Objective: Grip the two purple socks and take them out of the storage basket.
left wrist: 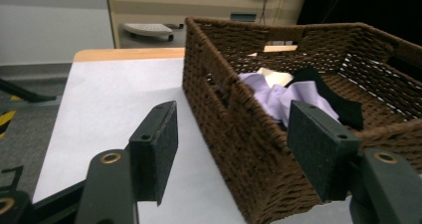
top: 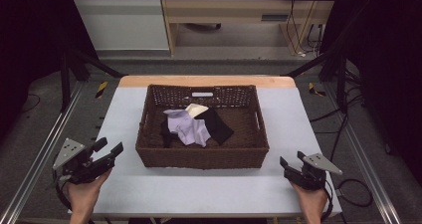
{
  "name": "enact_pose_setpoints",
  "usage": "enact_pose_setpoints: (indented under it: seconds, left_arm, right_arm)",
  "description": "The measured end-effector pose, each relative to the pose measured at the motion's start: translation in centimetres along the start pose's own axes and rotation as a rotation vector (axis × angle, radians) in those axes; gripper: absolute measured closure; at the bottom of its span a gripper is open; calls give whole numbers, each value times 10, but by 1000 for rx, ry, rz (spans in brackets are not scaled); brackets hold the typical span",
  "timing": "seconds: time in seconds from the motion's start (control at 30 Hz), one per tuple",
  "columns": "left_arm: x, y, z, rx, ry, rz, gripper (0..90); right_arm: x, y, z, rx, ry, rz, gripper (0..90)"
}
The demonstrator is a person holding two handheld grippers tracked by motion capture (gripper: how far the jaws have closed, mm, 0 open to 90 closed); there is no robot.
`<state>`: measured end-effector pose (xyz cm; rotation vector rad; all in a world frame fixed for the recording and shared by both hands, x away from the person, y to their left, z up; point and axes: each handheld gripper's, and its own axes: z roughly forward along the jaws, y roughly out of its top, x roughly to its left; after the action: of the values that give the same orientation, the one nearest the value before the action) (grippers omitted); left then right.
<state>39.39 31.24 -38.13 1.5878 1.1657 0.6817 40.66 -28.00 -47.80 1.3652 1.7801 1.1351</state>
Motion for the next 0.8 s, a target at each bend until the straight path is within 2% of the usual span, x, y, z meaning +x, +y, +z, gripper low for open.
enact_pose_setpoints:
  seconds: [0.17, 0.43, 0.5, 0.6, 0.7, 0.8]
  left_arm:
    - [-10, 14, 8, -3, -36, 21, 374]
    - [-28, 38, 28, -4, -66, 69, 373]
    - [-35, 46, 35, -7, -82, 79, 373]
    - [-44, 55, 46, -4, -93, 99, 373]
    - [-56, 66, 64, 15, -103, 114, 370]
    - [-60, 71, 72, 28, -108, 121, 371]
  right_arm:
    - [-1, 0, 3, 7, -7, -5, 357]
    - [0, -1, 8, 3, -6, -12, 346]
    - [0, -1, 8, 7, -4, -8, 348]
    - [1, -2, 8, 6, -27, -12, 343]
    - [2, -3, 6, -20, -51, -9, 329]
    - [3, -3, 6, -24, -56, -12, 324]
